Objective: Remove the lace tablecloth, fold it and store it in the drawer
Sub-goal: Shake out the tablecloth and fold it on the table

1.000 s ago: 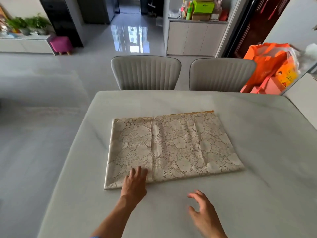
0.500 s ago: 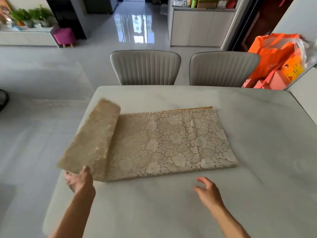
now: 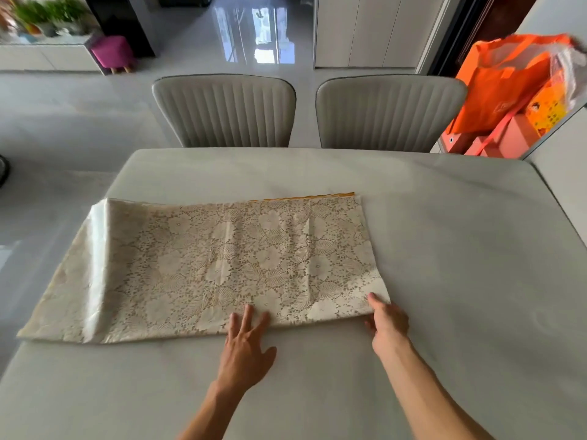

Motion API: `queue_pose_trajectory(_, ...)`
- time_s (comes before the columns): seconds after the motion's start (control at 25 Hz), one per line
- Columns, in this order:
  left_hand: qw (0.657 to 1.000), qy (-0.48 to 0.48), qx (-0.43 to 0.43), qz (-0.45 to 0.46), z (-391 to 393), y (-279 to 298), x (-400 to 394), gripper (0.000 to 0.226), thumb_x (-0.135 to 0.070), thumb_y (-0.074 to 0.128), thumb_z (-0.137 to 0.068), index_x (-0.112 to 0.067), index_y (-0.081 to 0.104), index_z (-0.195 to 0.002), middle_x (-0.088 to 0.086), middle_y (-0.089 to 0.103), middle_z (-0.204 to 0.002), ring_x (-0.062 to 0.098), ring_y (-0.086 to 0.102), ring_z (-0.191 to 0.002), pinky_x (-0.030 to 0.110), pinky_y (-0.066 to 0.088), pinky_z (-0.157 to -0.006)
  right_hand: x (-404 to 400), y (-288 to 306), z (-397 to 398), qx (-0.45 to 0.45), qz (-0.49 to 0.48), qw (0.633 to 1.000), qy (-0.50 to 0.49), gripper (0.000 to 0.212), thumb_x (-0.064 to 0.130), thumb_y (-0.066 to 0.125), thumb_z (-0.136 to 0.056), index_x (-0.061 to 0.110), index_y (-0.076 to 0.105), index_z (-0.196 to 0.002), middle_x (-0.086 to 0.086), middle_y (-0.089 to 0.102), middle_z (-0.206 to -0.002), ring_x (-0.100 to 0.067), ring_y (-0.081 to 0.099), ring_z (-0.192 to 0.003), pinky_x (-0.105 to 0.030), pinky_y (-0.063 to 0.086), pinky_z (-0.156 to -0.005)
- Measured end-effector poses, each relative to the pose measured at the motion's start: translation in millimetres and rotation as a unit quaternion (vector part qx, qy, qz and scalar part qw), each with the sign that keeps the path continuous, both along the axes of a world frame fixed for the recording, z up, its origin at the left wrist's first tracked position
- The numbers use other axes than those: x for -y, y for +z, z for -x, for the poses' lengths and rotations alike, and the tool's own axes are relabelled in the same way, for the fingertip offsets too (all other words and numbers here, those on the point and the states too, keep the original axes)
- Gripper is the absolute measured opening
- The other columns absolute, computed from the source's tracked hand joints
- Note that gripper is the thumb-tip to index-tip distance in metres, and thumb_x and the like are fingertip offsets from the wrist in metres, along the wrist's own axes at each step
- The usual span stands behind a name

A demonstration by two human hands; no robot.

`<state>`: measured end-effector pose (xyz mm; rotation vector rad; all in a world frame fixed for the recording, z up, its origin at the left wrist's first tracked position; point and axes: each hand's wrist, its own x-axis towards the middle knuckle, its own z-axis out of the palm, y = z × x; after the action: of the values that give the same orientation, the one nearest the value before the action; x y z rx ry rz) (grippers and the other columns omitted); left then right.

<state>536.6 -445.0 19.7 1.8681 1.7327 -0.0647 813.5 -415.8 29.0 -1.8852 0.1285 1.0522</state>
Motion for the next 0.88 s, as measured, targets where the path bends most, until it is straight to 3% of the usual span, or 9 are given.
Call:
queue_pose_trajectory(0.08, 0.999, -0.034, 0.015, 0.006, -10.8, 3.1, 5.4, 0.073, -0.042, 0.061, -0.087, -0.042, 0.023, -0.149, -0.005, -0.013, -0.159, 0.033, -0.009, -0.148, 0.047, 0.019, -0.117, 5.6, 0.4, -17.1, 0.083, 0.017, 0.996, 0.018, 0.023, 0.017, 0.071, -0.082, -0.006, 0.065, -0.085, -0.012, 0.06, -0.076, -0.027, 0.055, -0.069, -0.043, 0.051, -0.067)
queue_pose_trajectory(0.24, 0.993, -0.113, 0.039, 0.025, -68.7, 17.6, 20.0, 0.066, -0.041, 0.057, -0.089, -0.042, 0.027, -0.148, -0.011, -0.008, -0.161, 0.024, -0.008, -0.149, 0.043, 0.016, -0.12, 64.4, 1.2, -77.0, 0.208, 0.108, 0.972, 0.033, 0.022, 0.021, 0.064, -0.085, 0.002, 0.06, -0.076, -0.022, 0.064, -0.08, -0.042, 0.064, -0.08, -0.047, 0.054, -0.074)
queue_pose_trajectory(0.36, 0.99, -0.141, -0.005, -0.019, -114.9, 22.6, 37.1, 0.055, -0.042, 0.05, -0.09, -0.04, 0.035, -0.143, -0.012, 0.008, -0.162, 0.02, 0.008, -0.148, 0.037, 0.024, -0.117, 104.9, 5.2, -123.0, 0.287, 0.162, 0.938, 0.111, 0.022, 0.017, 0.061, -0.085, 0.012, 0.068, -0.106, -0.019, 0.069, -0.107, -0.039, 0.064, -0.096, -0.039, 0.05, -0.079)
queue_pose_trajectory(0.44, 0.99, -0.121, -0.047, -0.054, -132.2, 25.1, 39.3, 0.05, -0.04, 0.049, -0.09, -0.036, 0.038, -0.139, -0.005, 0.02, -0.157, 0.023, 0.027, -0.138, 0.036, 0.031, -0.11, 110.1, 8.4, -141.7, 0.323, 0.157, 0.916, 0.178, 0.024, 0.016, 0.064, -0.086, 0.018, 0.069, -0.109, -0.012, 0.069, -0.111, -0.035, 0.064, -0.099, -0.036, 0.05, -0.082)
queue_pose_trajectory(0.64, 0.977, -0.18, -0.078, -0.082, -153.0, 19.9, 36.0, 0.054, -0.039, 0.055, -0.09, -0.032, 0.037, -0.141, 0.001, 0.03, -0.151, 0.024, 0.035, -0.133, 0.039, 0.036, -0.106, 104.5, 8.3, -158.9, 0.262, 0.135, 0.928, 0.229, 0.034, 0.014, 0.071, -0.082, 0.012, 0.065, -0.115, -0.008, 0.07, -0.105, -0.029, 0.064, -0.099, -0.034, 0.049, -0.085)
queue_pose_trajectory(0.72, 0.967, -0.241, -0.039, -0.076, -154.9, 20.8, 33.7, 0.054, -0.032, 0.071, -0.08, -0.029, 0.053, -0.131, 0.001, 0.046, -0.144, 0.025, 0.048, -0.127, 0.04, 0.047, -0.099, 98.3, 8.6, -164.5, 0.332, 0.136, 0.884, 0.299, 0.031, 0.013, 0.068, -0.083, 0.014, 0.066, -0.113, -0.008, 0.066, -0.111, -0.028, 0.062, -0.101, -0.034, 0.05, -0.085)
queue_pose_trajectory(0.8, 0.956, -0.279, -0.01, -0.087, -155.7, 18.5, 32.4, 0.054, -0.034, 0.084, -0.064, -0.029, 0.066, -0.115, 0.0, 0.06, -0.129, 0.022, 0.061, -0.113, 0.037, 0.056, -0.086, 77.0, 11.9, -178.4, 0.434, 0.116, 0.813, 0.37, 0.032, 0.012, 0.066, -0.085, 0.015, 0.064, -0.117, -0.008, 0.065, -0.119, -0.029, 0.061, -0.104, -0.036, 0.05, -0.088)
queue_pose_trajectory(0.88, 0.955, -0.279, 0.021, -0.098, -160.2, 11.3, 27.8, 0.047, -0.043, 0.08, -0.064, -0.032, 0.067, -0.108, -0.004, 0.061, -0.123, 0.018, 0.062, -0.108, 0.036, 0.059, -0.079, 36.3, 12.3, -200.1, 0.501, 0.066, 0.762, 0.405, 0.036, 0.01, 0.063, -0.087, 0.015, 0.061, -0.122, -0.006, 0.065, -0.124, -0.028, 0.06, -0.106, -0.036, 0.049, -0.09)
